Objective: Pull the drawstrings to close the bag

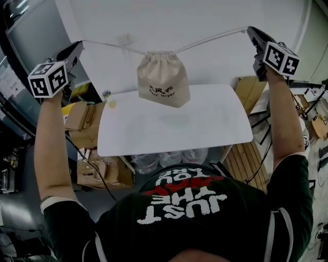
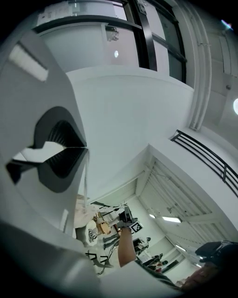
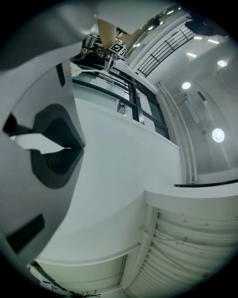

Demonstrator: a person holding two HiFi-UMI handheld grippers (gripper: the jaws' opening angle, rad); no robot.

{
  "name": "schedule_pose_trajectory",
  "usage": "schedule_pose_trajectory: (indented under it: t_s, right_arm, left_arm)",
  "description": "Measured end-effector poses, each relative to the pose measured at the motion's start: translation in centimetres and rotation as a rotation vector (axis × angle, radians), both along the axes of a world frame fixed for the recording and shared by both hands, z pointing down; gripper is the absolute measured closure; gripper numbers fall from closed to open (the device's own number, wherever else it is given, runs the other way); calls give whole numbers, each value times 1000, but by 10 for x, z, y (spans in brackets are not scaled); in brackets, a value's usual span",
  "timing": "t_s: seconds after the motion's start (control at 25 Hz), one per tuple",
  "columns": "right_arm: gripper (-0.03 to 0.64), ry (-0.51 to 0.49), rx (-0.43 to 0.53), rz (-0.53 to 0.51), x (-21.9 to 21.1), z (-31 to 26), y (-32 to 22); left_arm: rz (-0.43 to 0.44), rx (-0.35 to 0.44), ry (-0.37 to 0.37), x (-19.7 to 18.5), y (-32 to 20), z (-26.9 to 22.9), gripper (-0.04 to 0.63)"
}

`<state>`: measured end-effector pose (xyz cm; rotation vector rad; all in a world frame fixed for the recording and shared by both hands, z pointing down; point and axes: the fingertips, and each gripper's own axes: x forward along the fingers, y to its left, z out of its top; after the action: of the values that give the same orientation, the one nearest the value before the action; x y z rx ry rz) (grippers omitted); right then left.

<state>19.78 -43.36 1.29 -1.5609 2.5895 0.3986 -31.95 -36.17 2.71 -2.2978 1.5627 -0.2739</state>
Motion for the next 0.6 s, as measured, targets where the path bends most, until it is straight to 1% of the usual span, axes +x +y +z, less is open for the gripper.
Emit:
schedule_pose_trajectory:
  t_s: [0.12,0.28,0.44,0.6]
  right_arm:
    - [607,39,5,-36,-27,8,8]
    - [607,81,-5,-97,-68,28,13]
    - [607,106,-41,-137,-94,59,11]
    - [607,97,-99,-154,-103,94,5]
  left_arm:
    - [18,6,-46,28,-3,9,581]
    - [28,-13,-99,58,-12,32,581]
    - [29,-62,-135,74,-23,70,581]
    - [28,-131,-130,79,-31,118,581]
